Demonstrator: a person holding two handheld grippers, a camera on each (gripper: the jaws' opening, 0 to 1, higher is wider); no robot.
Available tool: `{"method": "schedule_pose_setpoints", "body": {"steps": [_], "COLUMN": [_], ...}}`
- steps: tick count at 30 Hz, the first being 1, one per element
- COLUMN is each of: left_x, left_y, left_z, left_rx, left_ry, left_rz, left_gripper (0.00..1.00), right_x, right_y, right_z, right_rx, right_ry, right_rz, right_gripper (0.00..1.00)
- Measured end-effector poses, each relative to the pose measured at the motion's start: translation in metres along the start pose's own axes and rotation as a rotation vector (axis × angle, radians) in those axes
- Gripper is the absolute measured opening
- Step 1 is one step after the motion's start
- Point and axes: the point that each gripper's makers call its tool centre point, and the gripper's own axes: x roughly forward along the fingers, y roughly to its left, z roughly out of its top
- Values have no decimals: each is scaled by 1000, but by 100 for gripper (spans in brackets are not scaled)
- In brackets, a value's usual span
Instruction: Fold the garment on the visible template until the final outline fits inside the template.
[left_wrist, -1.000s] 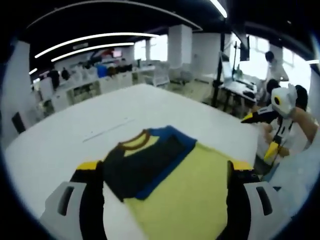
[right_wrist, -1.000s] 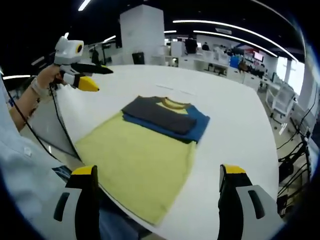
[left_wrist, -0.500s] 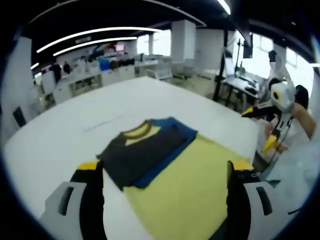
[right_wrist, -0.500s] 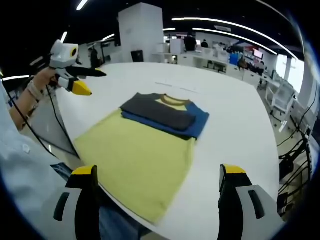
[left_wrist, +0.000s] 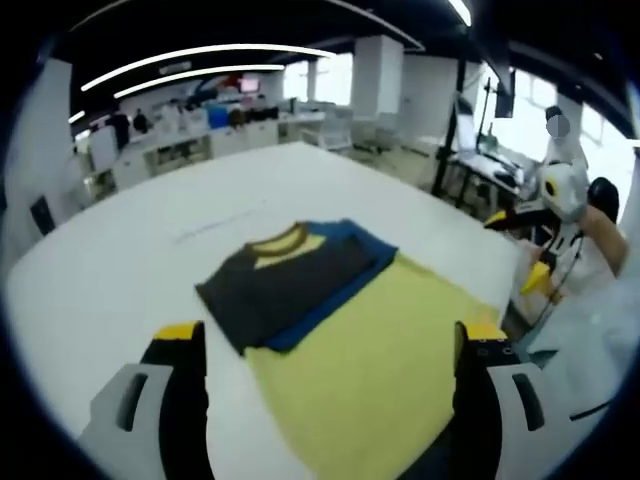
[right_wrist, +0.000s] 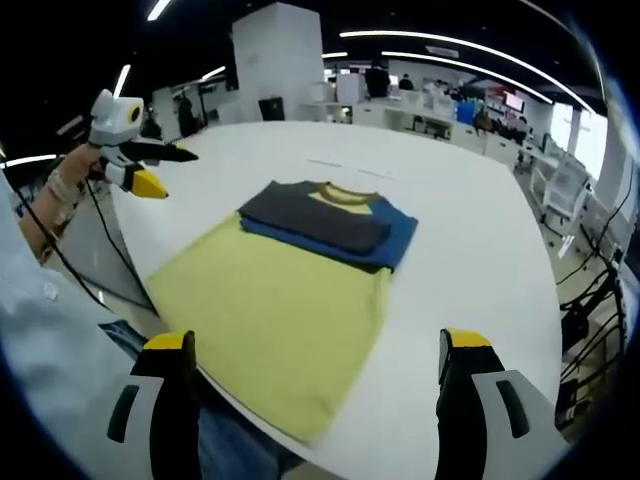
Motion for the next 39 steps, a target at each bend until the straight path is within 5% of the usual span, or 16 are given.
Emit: {"method": "schedule_pose_setpoints", "body": {"steps": [39], "left_x": [-17], "left_y": [-3], "left_z": [-73], "left_rx": [-148], "left_ry": [121], "left_rz": [6], "left_gripper": [97], "right_x": [5], "right_y": [2], "right_z": [-43], "right_rx": [52], "right_ry": [107], "right_rz": [10], "right_gripper": [100]}}
